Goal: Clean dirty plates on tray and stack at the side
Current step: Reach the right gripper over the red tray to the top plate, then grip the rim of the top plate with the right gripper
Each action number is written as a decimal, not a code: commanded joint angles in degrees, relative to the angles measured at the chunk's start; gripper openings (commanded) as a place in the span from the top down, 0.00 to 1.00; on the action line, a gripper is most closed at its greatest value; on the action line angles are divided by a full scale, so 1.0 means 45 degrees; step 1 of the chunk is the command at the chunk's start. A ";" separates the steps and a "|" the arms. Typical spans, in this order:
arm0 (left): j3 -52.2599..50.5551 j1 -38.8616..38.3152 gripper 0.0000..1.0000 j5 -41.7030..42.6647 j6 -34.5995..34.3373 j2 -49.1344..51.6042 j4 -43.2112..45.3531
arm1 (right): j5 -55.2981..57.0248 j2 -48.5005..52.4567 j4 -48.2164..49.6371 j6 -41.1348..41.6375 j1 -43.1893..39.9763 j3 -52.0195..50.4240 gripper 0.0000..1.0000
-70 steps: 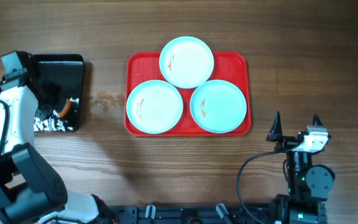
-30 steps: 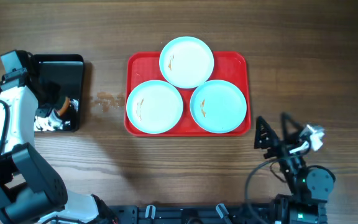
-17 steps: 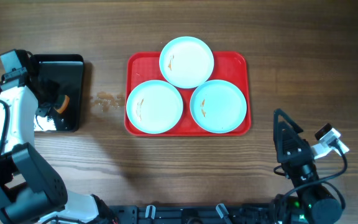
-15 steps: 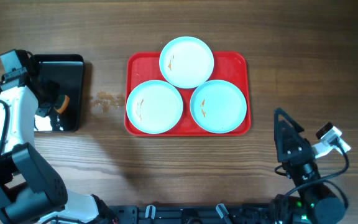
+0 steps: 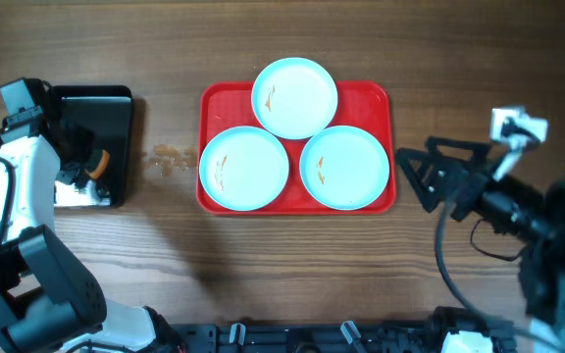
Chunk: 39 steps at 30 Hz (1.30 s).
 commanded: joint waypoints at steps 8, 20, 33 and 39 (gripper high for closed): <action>0.0083 0.0044 0.96 -0.0131 0.0126 -0.0175 0.0034 | 0.8655 0.5901 -0.4736 -0.3429 0.6878 0.4231 0.00; 0.0083 0.0044 0.96 -0.0126 0.0126 -0.0175 -0.0010 | 0.9530 0.9486 -0.2137 -0.0889 0.9068 0.4313 0.07; 0.0083 0.0044 0.94 -0.0126 0.0126 -0.0175 -0.0233 | 0.9821 1.3789 -0.0053 -0.0282 0.9054 0.4318 0.50; 0.0083 0.0044 0.94 -0.0126 0.0126 -0.0175 -0.0238 | 1.0030 1.4532 0.1030 -0.0335 0.9054 0.4313 0.54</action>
